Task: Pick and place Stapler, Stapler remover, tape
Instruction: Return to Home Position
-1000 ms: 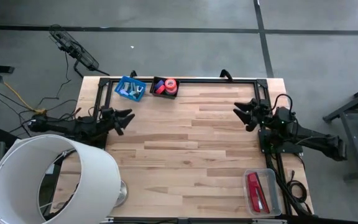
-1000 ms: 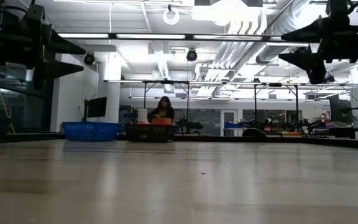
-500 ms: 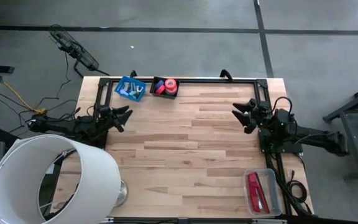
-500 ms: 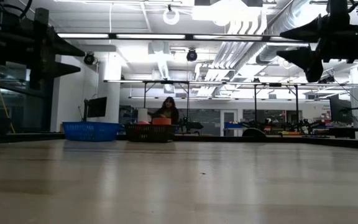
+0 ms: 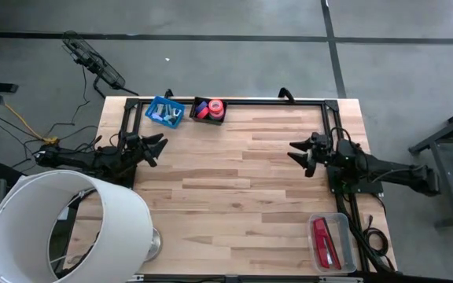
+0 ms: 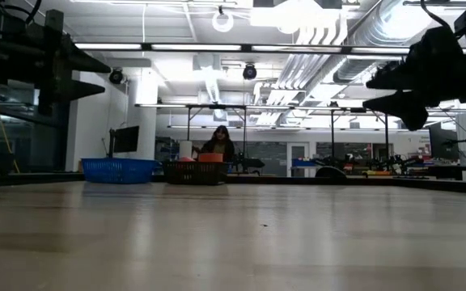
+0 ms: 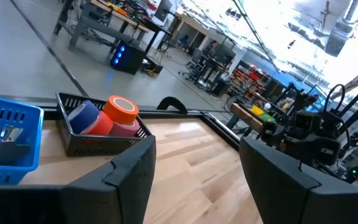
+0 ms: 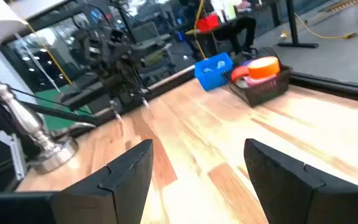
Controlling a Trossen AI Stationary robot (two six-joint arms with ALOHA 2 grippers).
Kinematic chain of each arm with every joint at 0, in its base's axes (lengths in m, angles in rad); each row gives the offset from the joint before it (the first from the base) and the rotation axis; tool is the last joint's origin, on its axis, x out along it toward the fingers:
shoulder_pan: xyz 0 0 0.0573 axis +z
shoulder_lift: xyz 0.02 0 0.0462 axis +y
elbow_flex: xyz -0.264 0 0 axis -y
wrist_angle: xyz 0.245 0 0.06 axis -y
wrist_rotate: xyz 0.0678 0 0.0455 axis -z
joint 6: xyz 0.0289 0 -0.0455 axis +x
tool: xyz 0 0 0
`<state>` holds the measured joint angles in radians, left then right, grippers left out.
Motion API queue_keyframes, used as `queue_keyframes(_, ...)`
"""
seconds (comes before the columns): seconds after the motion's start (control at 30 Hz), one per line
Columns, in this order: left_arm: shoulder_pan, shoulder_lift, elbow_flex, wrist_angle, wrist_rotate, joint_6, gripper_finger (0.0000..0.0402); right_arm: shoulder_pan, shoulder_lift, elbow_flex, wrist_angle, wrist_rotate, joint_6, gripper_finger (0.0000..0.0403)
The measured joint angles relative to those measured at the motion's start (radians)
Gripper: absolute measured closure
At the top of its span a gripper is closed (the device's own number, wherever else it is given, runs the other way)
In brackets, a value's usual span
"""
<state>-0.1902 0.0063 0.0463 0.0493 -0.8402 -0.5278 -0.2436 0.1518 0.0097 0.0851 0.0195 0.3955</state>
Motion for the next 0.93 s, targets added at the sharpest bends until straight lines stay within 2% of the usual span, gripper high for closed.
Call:
queue_keyframes(0.17, 0.0, 0.0, 0.0, 0.0, 0.0, 0.0, 0.0173, 0.0, -0.027, 0.002, -0.064, 0.001, -0.012, 0.016)
queue_keyframes(0.37, 0.0, 0.0, 0.0, 0.0, 0.0, 0.0, 0.0173, 0.0, -0.026, 0.002, -0.062, -0.015, 0.073, 0.016)
queue_keyframes(0.93, 0.0, 0.0, 0.001, 0.001, 0.001, -0.001, 0.0173, 0.0, -0.026, 0.002, -0.06, -0.015, 0.068, 0.0159)
